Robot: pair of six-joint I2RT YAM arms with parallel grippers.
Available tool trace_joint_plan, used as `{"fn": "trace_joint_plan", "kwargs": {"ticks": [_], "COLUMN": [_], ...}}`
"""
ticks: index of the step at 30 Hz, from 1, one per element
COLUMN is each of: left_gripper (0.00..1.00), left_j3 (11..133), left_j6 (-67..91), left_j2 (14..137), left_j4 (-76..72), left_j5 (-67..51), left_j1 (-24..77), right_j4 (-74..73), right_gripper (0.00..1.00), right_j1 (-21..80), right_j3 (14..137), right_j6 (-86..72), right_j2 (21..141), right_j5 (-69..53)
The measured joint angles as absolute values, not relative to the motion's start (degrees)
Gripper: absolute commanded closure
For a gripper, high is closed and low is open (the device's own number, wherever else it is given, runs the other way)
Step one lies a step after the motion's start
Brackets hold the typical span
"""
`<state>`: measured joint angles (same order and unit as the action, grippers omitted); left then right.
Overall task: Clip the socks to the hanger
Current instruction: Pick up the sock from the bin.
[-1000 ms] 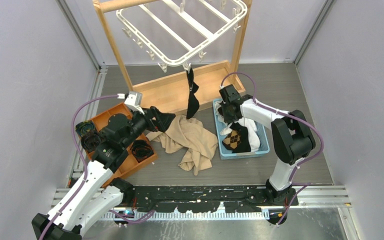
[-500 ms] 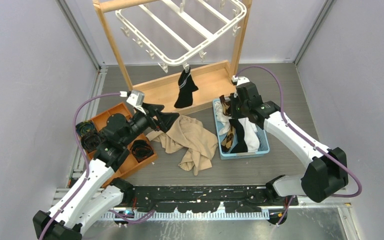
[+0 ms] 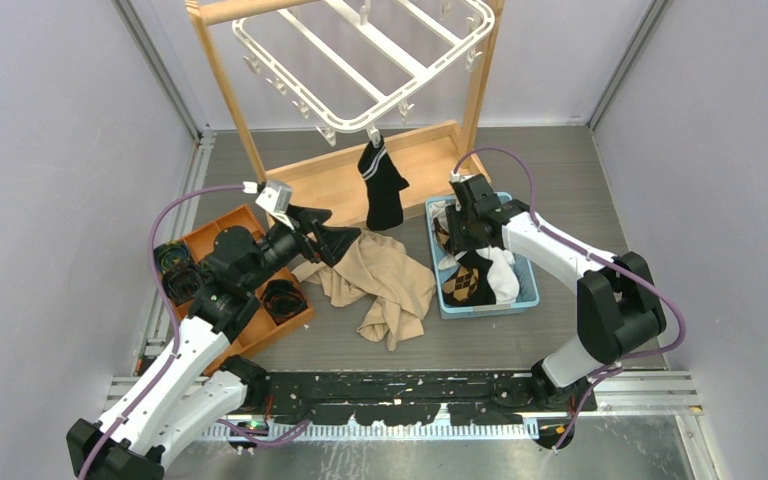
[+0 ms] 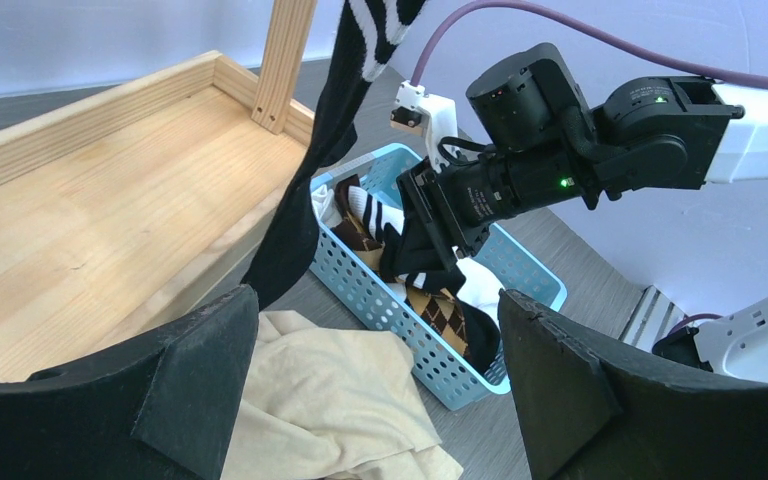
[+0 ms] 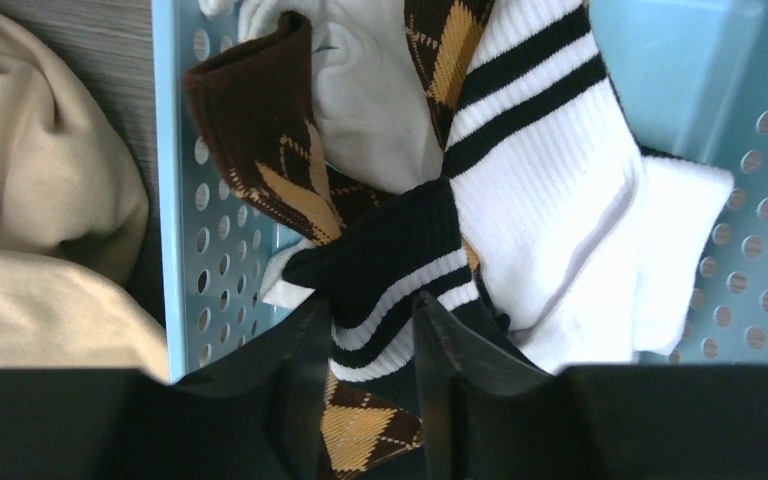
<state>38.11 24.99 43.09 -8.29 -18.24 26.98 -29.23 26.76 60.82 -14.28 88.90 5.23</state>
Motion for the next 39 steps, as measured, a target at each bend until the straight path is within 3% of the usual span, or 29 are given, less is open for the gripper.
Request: {"fn": "trace_joint_plan", "kwargs": {"ticks": [6, 15, 19, 23, 25, 34, 39], "left_gripper": [0.11, 0.11, 0.11, 0.11, 0.11, 0.12, 0.12], "left_j3": [38.1, 38.1, 38.1, 38.1, 38.1, 37.7, 37.3], "left_j6": [25.0, 25.0, 25.0, 25.0, 25.0, 25.3, 25.5], "left_j2": [42.7, 42.9, 43.2, 43.1, 43.0, 42.0, 41.5], "left_j4": [-8.3, -8.3, -8.3, -8.3, -8.3, -8.3, -8.3], "left_j5": [-18.2, -18.3, -18.6, -18.7, -18.7, -18.7, -18.6], "left_j1": [27.0, 27.0, 27.0, 27.0, 27.0, 27.0, 27.0], "right_j4": [-29.2, -29.2, -29.2, -29.2, -29.2, -28.9, -28.8], "right_gripper": [0.54, 0.87, 0.86, 0.63, 0.60, 0.64, 0.78], "right_j1": [26.4, 26.1, 26.1, 26.1, 26.1, 26.1, 26.1], "right_j3": [60.8, 60.4, 60.2, 60.2, 60.1, 60.2, 60.2], "right_j6": [-14.3, -14.0, -14.0, -14.1, -13.9, -13.5, -13.4], "right_j2": [88.8, 85.1, 85.1, 85.1, 85.1, 86.0, 88.7], "right_j5": [4.6, 1.8, 1.3, 1.2, 1.1, -1.3, -2.4]}}
